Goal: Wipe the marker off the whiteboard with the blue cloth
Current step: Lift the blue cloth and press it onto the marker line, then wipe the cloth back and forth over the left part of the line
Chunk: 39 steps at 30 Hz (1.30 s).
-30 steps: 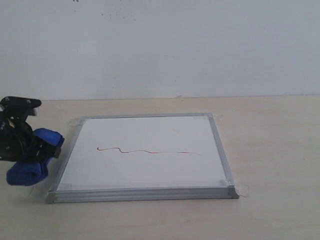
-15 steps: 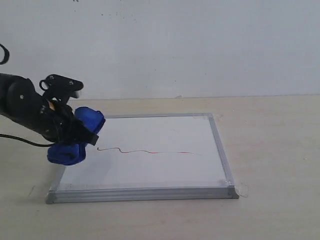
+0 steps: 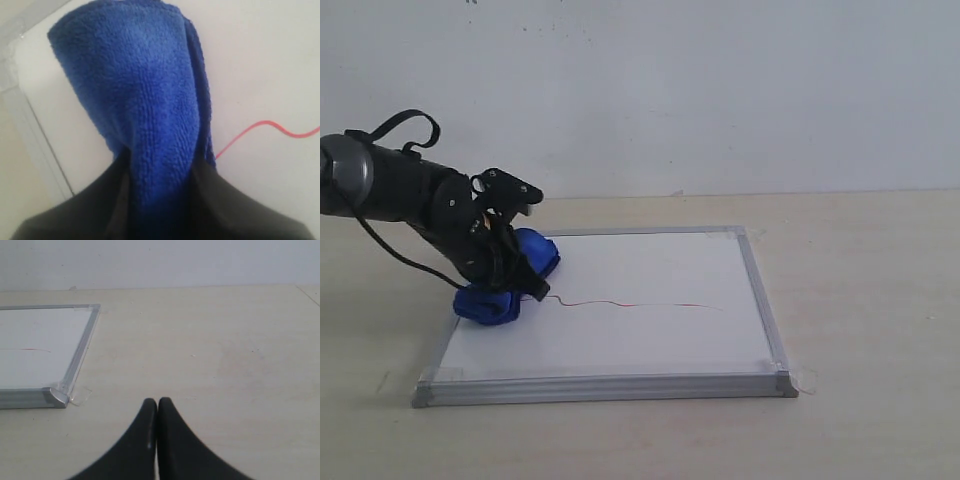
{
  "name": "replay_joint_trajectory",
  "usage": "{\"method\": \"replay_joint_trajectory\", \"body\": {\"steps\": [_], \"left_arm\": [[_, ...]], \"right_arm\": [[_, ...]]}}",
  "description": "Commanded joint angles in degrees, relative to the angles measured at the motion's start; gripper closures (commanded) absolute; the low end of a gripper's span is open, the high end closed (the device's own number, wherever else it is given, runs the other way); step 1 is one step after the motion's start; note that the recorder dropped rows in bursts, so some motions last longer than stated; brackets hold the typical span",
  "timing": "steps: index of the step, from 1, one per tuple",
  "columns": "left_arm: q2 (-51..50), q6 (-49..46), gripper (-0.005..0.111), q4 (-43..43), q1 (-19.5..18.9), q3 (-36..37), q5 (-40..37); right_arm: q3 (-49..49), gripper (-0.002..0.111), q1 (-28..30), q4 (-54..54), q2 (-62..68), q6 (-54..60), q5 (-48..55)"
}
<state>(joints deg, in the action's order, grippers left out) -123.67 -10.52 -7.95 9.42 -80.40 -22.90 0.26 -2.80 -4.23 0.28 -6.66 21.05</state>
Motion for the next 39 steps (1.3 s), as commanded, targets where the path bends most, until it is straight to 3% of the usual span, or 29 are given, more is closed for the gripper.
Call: {"method": "replay_joint_trajectory", "body": {"steps": [1,8,14,18,25,29,33,39], "left_arm": [[-1.81,-4.59,0.103,0.24,4.53,0.12,-5.33],[-1.69,-7.32,0.103,5.8,11.85,0.12,-10.14],[-1.69,-10.97,0.103,9.94,14.63,0.12,-11.21],[-1.69,-10.69,0.103,9.41,10.92,0.12,-8.74],[-1.69,-8.34,0.103,8.86,-2.31,-0.62,-8.4],[-1.69,-8.34,0.103,10.09,-6.28,-0.62,-8.4],[-1.69,-10.72,0.103,16.83,-5.53,-0.62,-8.16],[-1.69,-25.47,0.103,33.14,2.8,-0.62,-11.24]], "right_arm": [[-0.26,0.108,0.45,-0.44,-0.28,-0.07,-0.16],[-0.26,0.108,0.45,-0.44,-0.28,-0.07,-0.16],[-0.26,0.108,0.45,-0.44,-0.28,-0.07,-0.16],[-0.26,0.108,0.45,-0.44,-0.28,-0.07,-0.16],[-0.26,0.108,0.45,-0.44,-0.28,-0.07,-0.16],[-0.26,0.108,0.45,-0.44,-0.28,-0.07,-0.16],[-0.26,0.108,0.45,-0.44,-0.28,-0.07,-0.16],[-0.26,0.108,0.45,-0.44,-0.28,-0.07,-0.16]]}}
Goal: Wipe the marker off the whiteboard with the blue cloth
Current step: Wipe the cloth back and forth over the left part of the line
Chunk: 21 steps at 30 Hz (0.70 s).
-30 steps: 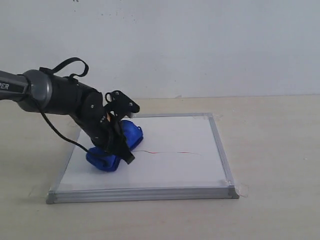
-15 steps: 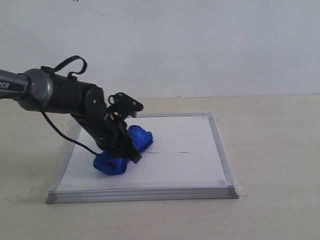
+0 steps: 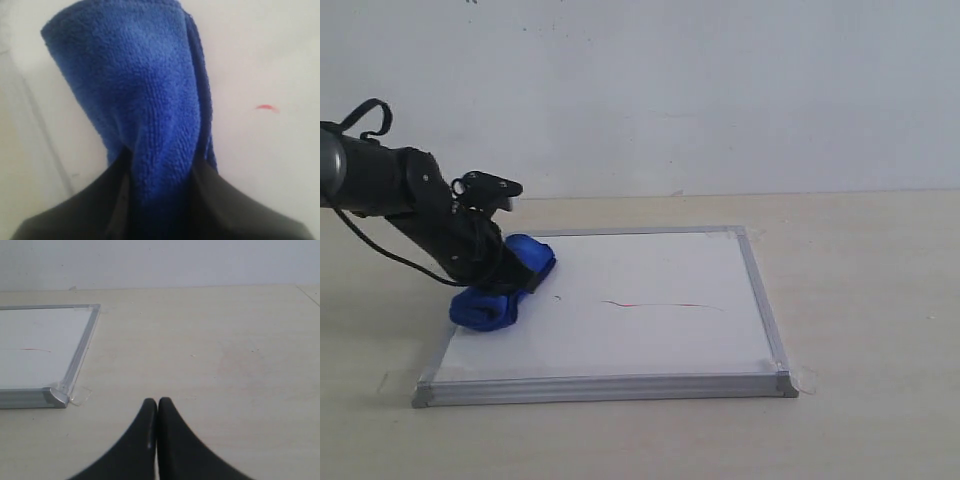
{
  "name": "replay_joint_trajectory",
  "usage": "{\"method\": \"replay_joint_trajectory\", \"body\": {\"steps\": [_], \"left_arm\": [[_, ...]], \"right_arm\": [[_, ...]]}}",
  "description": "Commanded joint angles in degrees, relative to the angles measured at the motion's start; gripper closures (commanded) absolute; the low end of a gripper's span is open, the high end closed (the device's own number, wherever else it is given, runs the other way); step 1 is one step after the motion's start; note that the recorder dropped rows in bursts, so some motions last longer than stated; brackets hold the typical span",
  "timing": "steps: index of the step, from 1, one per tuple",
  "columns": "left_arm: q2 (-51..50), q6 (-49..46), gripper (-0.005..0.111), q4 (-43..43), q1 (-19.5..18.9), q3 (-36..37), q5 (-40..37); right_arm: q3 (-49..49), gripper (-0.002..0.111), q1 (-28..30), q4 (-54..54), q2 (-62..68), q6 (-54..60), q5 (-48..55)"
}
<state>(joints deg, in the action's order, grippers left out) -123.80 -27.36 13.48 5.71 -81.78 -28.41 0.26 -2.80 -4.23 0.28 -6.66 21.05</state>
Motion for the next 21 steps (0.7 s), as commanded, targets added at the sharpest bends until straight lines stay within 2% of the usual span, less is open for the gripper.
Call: {"method": "replay_joint_trajectory", "body": {"steps": [1,4,7,12,17,21], "left_arm": [[-1.56,-10.05,0.103,13.0,7.4,0.75,-6.17],[-1.56,-16.51,0.103,17.18,10.93,0.37,-9.09],[-1.66,-17.04,0.103,17.19,11.7,-0.03,-8.28],[-2.28,-11.83,0.103,12.32,7.62,-0.31,-2.63],[-4.8,-3.58,0.103,6.76,0.33,-2.3,-4.07],[-5.19,-1.75,0.103,6.87,-2.92,-3.12,-7.12]], "right_arm": [[-0.26,0.108,0.45,-0.44,-0.28,-0.07,-0.16],[-0.26,0.108,0.45,-0.44,-0.28,-0.07,-0.16],[-0.26,0.108,0.45,-0.44,-0.28,-0.07,-0.16],[-0.26,0.108,0.45,-0.44,-0.28,-0.07,-0.16],[-0.26,0.108,0.45,-0.44,-0.28,-0.07,-0.16],[-0.26,0.108,0.45,-0.44,-0.28,-0.07,-0.16]]}}
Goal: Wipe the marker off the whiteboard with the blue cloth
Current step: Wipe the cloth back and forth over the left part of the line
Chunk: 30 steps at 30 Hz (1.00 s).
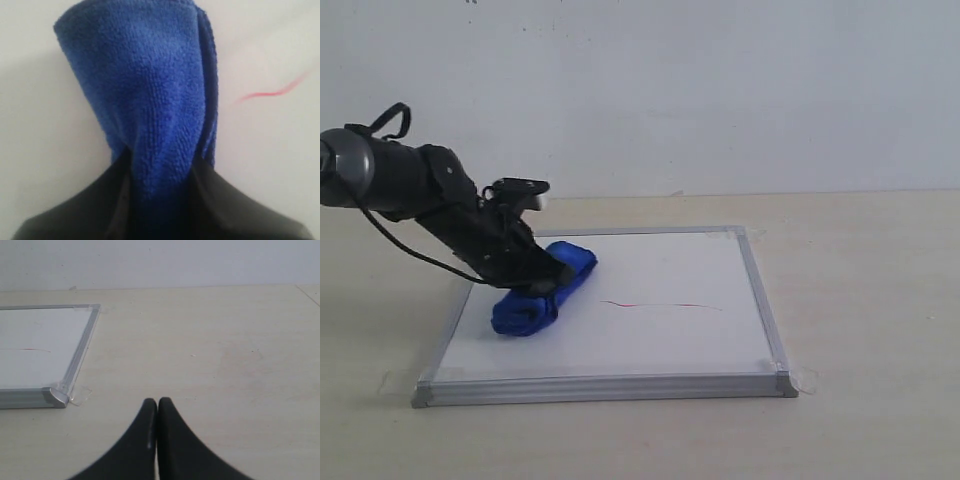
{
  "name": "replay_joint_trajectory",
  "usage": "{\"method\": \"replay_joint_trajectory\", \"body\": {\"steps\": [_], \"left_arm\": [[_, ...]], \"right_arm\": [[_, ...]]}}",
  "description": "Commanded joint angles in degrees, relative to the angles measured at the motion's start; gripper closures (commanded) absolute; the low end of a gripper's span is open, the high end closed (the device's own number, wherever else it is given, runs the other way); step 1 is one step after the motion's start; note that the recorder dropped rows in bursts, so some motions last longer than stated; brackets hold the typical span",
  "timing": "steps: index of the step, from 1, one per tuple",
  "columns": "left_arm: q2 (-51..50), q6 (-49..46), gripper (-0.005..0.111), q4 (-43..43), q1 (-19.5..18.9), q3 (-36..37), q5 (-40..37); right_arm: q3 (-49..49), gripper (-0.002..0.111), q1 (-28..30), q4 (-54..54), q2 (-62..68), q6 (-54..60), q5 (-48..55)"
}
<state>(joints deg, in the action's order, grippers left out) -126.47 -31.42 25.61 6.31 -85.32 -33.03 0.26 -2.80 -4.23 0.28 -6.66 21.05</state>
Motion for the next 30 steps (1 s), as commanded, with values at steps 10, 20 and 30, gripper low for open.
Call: {"method": "replay_joint_trajectory", "body": {"steps": [10,20,30], "left_arm": [[-2.4,-13.41,0.103,11.79,4.77,-0.53,-9.72],[-2.65,3.25,0.103,-8.36,6.91,-0.65,3.88],[-2.93,28.53,0.103,-31.06,0.16,-5.72,-7.25]], "right_arm": [[-0.26,0.108,0.45,-0.44,-0.28,-0.07,-0.16],[-0.26,0.108,0.45,-0.44,-0.28,-0.07,-0.16],[-0.26,0.108,0.45,-0.44,-0.28,-0.07,-0.16]]}}
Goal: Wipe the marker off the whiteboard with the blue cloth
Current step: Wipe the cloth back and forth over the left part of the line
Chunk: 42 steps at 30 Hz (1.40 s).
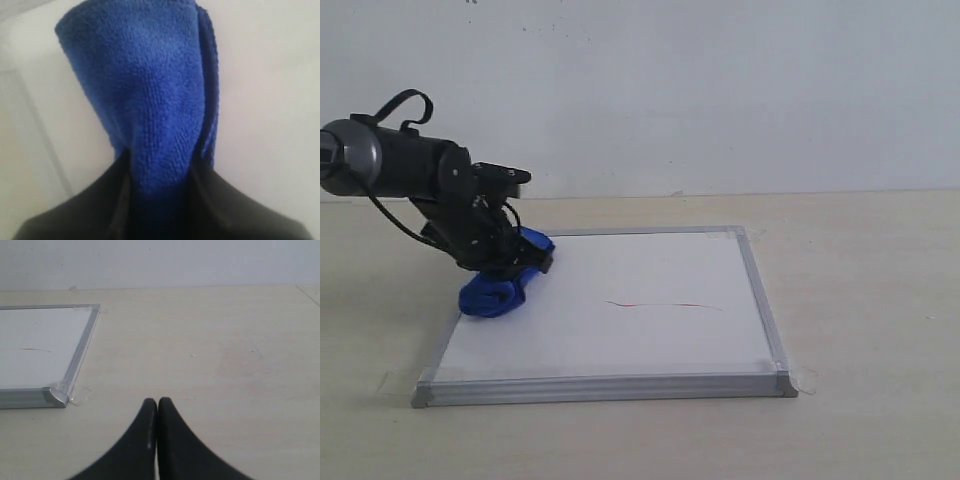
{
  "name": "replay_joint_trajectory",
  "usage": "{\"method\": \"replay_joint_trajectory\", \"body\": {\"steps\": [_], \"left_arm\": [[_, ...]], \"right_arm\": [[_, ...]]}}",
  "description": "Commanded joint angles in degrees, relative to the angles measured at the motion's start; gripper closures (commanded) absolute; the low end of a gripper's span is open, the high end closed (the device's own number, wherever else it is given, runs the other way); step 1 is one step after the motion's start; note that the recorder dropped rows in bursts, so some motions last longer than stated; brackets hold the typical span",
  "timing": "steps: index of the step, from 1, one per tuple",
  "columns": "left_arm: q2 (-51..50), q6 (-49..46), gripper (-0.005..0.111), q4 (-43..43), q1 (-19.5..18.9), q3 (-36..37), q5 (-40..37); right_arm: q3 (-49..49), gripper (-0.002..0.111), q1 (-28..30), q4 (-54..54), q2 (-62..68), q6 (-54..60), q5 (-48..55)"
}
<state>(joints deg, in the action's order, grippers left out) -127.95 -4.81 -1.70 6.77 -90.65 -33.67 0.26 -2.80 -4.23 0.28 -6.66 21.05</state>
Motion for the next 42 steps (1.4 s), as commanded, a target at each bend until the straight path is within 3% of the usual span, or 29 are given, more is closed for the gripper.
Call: {"method": "replay_joint_trajectory", "body": {"steps": [1,10,16,21,28,31,35,42], "left_arm": [[-1.45,1.75,0.103,-2.74,0.21,-0.39,-6.45],[-3.59,-12.33,0.103,9.38,13.58,-0.39,-5.45],[-3.59,-14.12,0.103,10.47,18.9,-1.89,-4.34],[-3.69,-13.65,0.103,7.34,18.1,-2.7,-3.12],[-3.69,-0.94,0.103,1.7,8.49,-2.7,-2.65],[-3.69,-0.81,0.103,4.38,7.12,-2.7,-4.48],[-3.69,-5.18,0.103,8.14,11.31,-2.7,-4.89],[-3.69,-9.51,0.103,10.25,23.8,-2.7,-0.46]], "right_arm": [[-0.26,0.108,0.45,-0.44,-0.28,-0.07,-0.16],[-0.26,0.108,0.45,-0.44,-0.28,-0.07,-0.16],[-0.26,0.108,0.45,-0.44,-0.28,-0.07,-0.16],[-0.26,0.108,0.45,-0.44,-0.28,-0.07,-0.16],[-0.26,0.108,0.45,-0.44,-0.28,-0.07,-0.16],[-0.26,0.108,0.45,-0.44,-0.28,-0.07,-0.16],[-0.26,0.108,0.45,-0.44,-0.28,-0.07,-0.16],[-0.26,0.108,0.45,-0.44,-0.28,-0.07,-0.16]]}}
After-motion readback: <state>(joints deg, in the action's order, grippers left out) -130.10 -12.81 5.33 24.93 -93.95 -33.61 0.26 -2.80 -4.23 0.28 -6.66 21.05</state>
